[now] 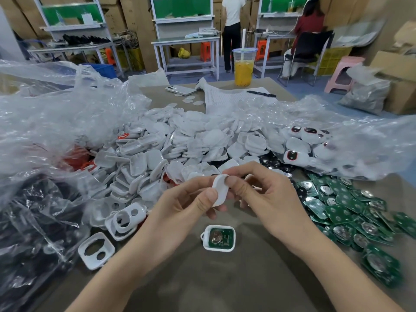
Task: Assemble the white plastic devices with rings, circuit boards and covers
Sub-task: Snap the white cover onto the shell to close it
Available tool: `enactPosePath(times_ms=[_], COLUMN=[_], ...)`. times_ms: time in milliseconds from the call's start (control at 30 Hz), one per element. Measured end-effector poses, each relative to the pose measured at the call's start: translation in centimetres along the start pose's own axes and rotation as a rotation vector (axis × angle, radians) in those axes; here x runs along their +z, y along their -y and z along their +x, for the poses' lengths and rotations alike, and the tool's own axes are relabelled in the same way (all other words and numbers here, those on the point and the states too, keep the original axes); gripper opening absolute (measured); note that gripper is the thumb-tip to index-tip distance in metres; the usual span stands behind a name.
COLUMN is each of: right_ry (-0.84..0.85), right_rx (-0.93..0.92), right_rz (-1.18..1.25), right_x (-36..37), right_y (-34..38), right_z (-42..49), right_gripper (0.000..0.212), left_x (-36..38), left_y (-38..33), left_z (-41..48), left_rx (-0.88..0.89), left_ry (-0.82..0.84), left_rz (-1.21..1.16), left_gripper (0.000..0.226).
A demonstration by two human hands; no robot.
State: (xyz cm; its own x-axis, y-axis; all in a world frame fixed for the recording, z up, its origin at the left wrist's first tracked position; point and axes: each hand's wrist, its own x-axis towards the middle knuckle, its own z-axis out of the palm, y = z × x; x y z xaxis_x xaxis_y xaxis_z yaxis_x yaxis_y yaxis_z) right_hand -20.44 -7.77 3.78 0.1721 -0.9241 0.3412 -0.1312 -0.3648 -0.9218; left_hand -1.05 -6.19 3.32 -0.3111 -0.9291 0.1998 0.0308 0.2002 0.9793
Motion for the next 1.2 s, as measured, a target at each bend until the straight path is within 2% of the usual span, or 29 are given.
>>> enactPosePath(times_ms=[133,367,533,667,767,867,933,1033,1200], right_ry=[0.019,0.067,0.092,0.104,0.121,0.128,0.117,0.107,0.243], right_rx=[0.034,0.036,0.033,0.042,0.044,0.049,0.059,0.040,-0.035], right_rz=[0.091,0.178,0.173,0.164,0.168,0.163,0.131,-0.025,-0.399], right_x=[-0.2,-0.2,-0.4,-0.4,-0.4,-0.3,-0.2,-0.6,-1.1], right_y=[0.6,0.6,0.7,0.7,0.7,0.7,0.6,0.3,-0.3], right_z=[0.0,-0.1,0.0,-0.1,-0.1,-0.2,-0.3,-1.2,-3.2], right_gripper=[0.013,0.013,0.002,0.010,0.006,0.006,0.009,0.027,0.044], left_x=[-0.5,-1.3,-1.2,-1.1,-1.2,-1.1,-1.2,-2.0,-3.8], left_y=[0.4,0.5,0.4,0.3,0.4,0.4,0.3,0.2,0.6], left_z=[0.0,0.2,0.1,0.0,-0.1,-0.2,-0.3,-1.0,-2.5], left_rx=[-0.016,-0.058,-0.065,-0.067,-0.064,-0.062,-0.046,0.000,0.052], left_ry=[-0.023,-0.031,0.004,0.007,0.022,0.032,0.009,-0.085,-0.249], left_rz=[-0.014,-0.113,-0.136,-0.115,-0.107,-0.099,-0.050,0.107,0.385], left_gripper=[0.047,0.052,0.049,0.050,0.050,0.040,0.029,0.018,0.028])
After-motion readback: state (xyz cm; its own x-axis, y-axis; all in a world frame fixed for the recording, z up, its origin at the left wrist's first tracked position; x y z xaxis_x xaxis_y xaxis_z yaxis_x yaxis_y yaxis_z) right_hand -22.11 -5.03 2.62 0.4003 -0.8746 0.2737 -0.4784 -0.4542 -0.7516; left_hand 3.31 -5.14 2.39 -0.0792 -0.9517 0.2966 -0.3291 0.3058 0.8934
